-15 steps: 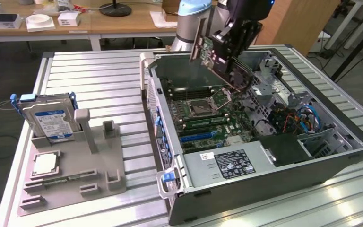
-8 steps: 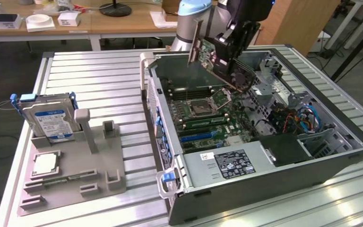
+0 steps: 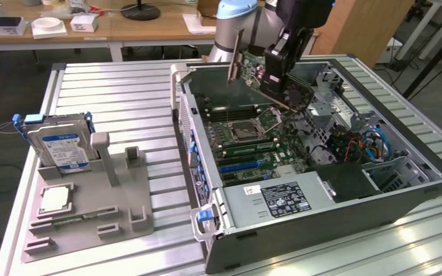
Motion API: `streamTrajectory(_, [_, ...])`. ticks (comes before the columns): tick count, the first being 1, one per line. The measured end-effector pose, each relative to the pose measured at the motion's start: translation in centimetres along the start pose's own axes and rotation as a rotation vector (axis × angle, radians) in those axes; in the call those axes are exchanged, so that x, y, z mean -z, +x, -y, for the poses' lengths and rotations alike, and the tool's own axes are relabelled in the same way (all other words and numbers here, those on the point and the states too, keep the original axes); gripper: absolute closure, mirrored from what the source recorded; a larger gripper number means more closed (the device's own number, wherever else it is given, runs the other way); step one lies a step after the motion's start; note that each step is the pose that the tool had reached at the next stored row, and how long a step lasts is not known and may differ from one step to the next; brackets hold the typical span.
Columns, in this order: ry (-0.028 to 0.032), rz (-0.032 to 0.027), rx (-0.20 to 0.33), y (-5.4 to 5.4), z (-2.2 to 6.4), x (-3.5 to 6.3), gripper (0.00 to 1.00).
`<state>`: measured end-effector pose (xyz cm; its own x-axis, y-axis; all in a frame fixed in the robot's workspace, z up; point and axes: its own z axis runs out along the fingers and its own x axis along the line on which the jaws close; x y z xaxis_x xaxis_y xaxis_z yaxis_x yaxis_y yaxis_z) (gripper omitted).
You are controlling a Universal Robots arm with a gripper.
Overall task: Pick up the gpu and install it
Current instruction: 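Insert the gpu into the slot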
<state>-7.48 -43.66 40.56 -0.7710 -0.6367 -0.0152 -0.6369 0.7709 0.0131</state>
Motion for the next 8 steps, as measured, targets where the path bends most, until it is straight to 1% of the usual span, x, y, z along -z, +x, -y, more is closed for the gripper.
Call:
streamTrajectory(2, [0.0051, 0.0024, 0.027, 0.00, 0.00, -0.07, 0.72])
streamTrajectory(8, [0.0185, 0.0129, 0.112, 0.00, 0.01, -0.28, 0.72])
